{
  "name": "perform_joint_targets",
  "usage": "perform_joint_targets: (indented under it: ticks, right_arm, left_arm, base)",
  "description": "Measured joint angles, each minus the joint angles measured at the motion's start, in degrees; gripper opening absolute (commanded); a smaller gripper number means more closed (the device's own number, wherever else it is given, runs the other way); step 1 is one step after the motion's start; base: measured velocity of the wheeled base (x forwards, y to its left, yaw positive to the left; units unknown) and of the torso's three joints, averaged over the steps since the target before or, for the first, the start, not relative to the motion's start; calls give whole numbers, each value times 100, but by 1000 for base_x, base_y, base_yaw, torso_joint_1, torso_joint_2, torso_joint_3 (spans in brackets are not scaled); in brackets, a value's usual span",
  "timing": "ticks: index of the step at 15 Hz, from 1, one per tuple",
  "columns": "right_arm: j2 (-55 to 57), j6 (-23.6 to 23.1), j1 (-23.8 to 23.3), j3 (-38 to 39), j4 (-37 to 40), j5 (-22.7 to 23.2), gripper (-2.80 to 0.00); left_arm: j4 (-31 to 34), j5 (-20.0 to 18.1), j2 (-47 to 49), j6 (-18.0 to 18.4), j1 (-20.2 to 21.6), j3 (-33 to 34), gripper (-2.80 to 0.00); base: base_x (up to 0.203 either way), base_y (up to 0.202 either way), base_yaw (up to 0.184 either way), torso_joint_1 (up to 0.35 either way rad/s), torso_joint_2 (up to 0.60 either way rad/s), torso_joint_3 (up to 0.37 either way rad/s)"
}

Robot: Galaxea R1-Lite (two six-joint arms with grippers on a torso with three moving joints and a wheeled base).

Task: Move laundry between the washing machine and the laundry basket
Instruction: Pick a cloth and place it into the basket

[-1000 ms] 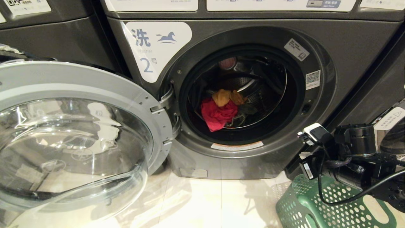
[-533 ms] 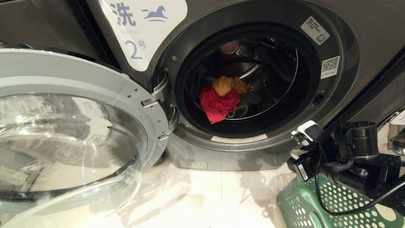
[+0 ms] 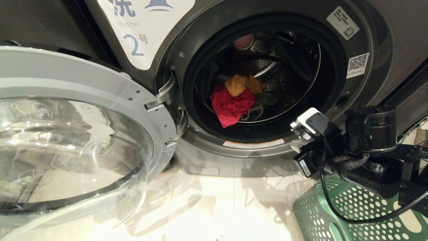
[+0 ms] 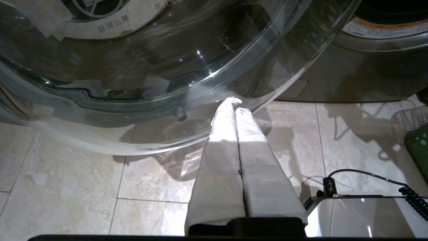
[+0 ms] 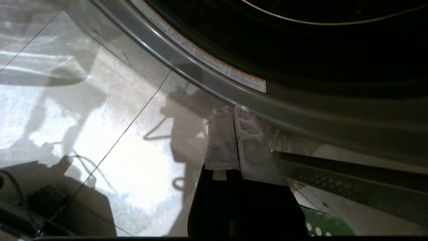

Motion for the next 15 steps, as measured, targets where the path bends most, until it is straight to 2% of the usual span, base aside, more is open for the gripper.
perform_joint_targets:
  ticks: [3, 4, 10, 15]
  right_arm:
    - [572, -27, 23, -710, 80, -380, -280]
    - [779, -26, 42, -995, 225, -464, 0]
    - [2017, 150, 94, -2352, 455, -469, 0]
    - [3197, 369, 56, -4490, 651, -502, 0]
  left_arm:
    - [0, 0, 0, -2, 0, 0, -280]
    - [0, 0, 0, -2, 0, 0, -280]
    - [0, 0, 0, -2, 0, 0, -280]
    - [0, 0, 0, -1, 0, 0, -280]
  base:
    - [0, 0, 0, 0, 0, 0]
    - [0, 0, 0, 0, 0, 0]
    - [0, 0, 0, 0, 0, 0]
    - [0, 0, 0, 0, 0, 0]
